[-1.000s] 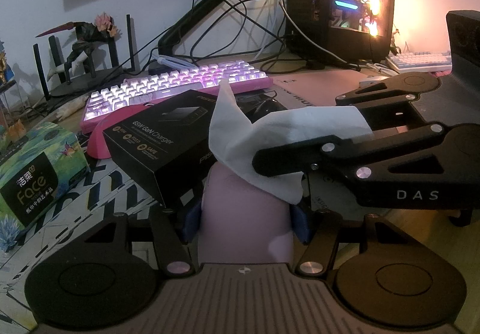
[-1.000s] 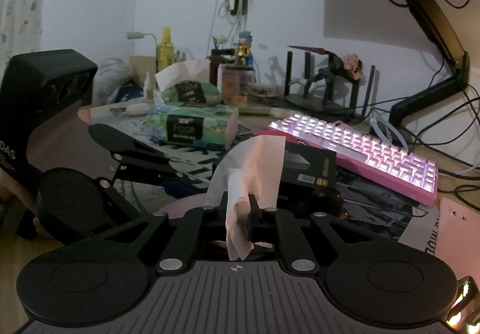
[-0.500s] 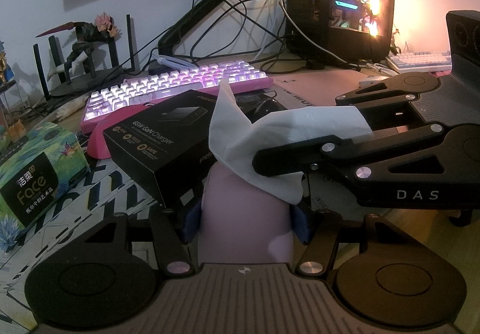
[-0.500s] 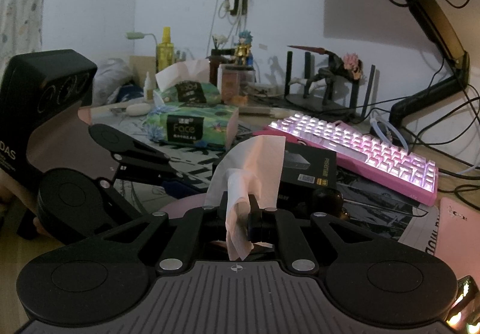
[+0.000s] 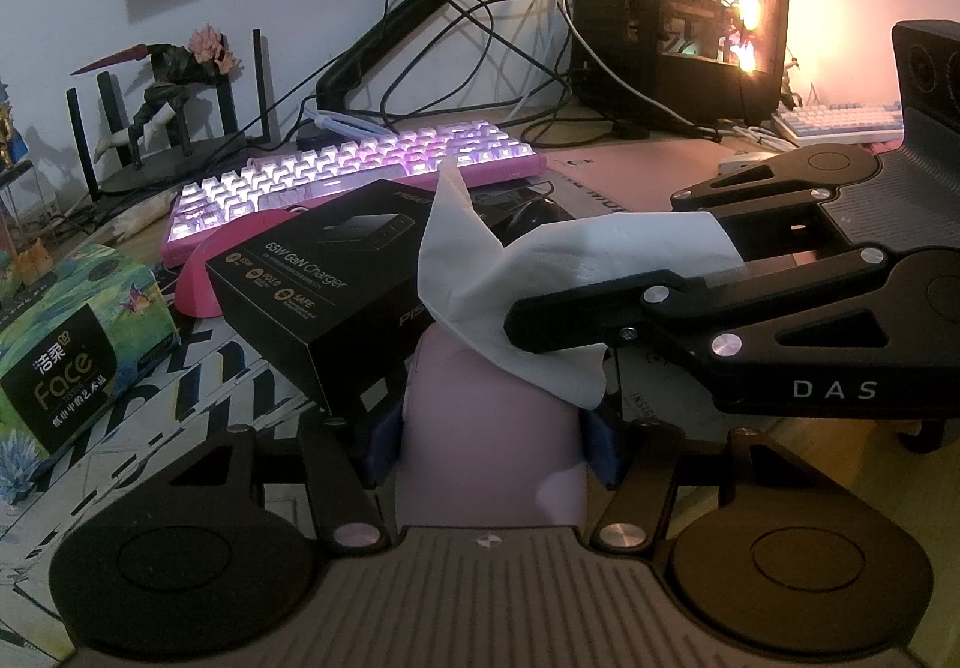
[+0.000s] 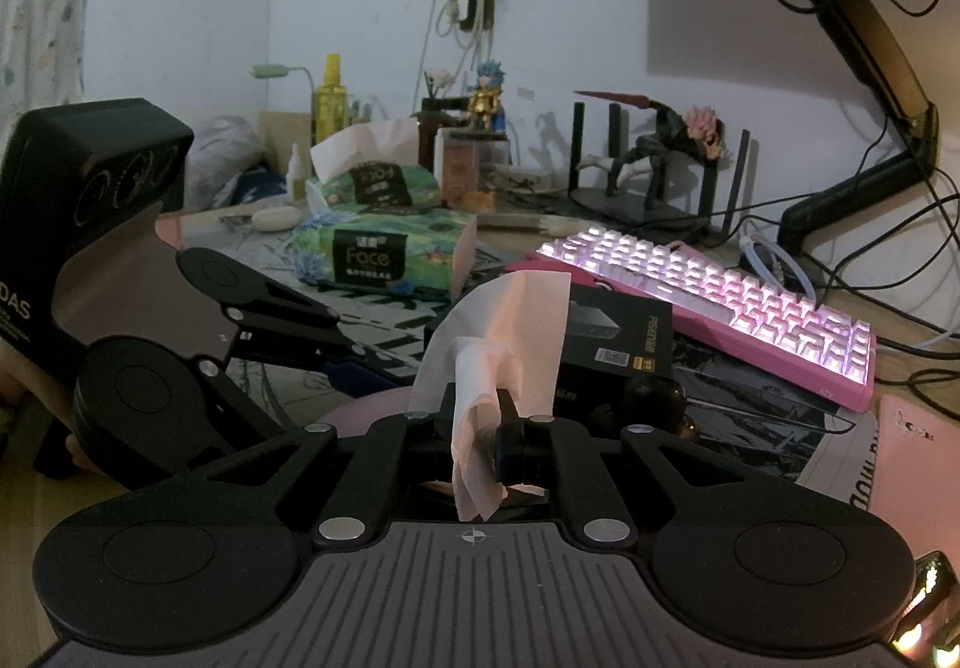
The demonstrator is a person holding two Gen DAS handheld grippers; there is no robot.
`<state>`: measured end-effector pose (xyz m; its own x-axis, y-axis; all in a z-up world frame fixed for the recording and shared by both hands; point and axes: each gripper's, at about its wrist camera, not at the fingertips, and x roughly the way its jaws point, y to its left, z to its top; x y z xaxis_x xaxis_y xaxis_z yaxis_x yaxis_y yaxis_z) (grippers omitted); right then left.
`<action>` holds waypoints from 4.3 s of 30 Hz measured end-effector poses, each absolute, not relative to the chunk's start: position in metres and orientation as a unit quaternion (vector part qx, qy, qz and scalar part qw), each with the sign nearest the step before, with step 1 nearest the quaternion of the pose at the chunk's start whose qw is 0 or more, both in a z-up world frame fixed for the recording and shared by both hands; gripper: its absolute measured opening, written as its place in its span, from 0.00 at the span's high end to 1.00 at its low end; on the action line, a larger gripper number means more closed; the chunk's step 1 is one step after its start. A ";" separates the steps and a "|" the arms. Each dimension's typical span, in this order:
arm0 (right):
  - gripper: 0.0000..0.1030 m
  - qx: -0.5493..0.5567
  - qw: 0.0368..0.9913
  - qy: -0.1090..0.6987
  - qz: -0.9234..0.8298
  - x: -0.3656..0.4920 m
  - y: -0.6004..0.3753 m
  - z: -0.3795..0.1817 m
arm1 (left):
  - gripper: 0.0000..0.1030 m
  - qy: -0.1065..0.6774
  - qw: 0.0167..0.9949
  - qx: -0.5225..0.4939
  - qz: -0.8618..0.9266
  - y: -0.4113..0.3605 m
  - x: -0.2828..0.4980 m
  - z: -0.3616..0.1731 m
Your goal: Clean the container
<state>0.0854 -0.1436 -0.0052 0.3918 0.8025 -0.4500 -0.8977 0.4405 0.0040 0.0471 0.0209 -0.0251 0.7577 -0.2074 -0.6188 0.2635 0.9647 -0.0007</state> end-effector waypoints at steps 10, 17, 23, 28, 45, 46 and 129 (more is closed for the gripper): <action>0.88 -0.121 0.826 0.197 0.514 0.085 -0.143 -0.005 | 0.42 0.325 0.936 0.043 -0.126 0.021 0.047 -0.025; 0.88 -0.119 0.827 0.199 0.511 0.085 -0.144 -0.005 | 0.42 0.325 0.936 0.043 -0.126 0.021 0.047 -0.025; 0.88 -0.122 0.823 0.195 0.519 0.083 -0.144 -0.005 | 0.42 0.325 0.936 0.043 -0.126 0.021 0.047 -0.025; 0.88 -0.123 0.818 0.193 0.527 0.083 -0.144 -0.004 | 0.42 0.325 0.936 0.043 -0.126 0.021 0.047 -0.025; 0.88 -0.127 0.831 0.201 0.503 0.085 -0.152 -0.005 | 0.42 0.325 0.936 0.043 -0.126 0.021 0.047 -0.025; 0.88 -0.127 0.830 0.200 0.505 0.085 -0.152 -0.005 | 0.42 0.325 0.936 0.043 -0.126 0.021 0.047 -0.025; 0.88 -0.124 0.832 0.206 0.500 0.091 -0.160 -0.005 | 0.42 0.325 0.937 0.042 -0.124 0.021 0.048 -0.025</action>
<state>0.0906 -0.1600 -0.0049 0.4155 0.7805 -0.4670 -0.8829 0.4695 -0.0010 0.0478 0.0210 -0.0250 0.7576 -0.2059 -0.6194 0.2604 0.9655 -0.0024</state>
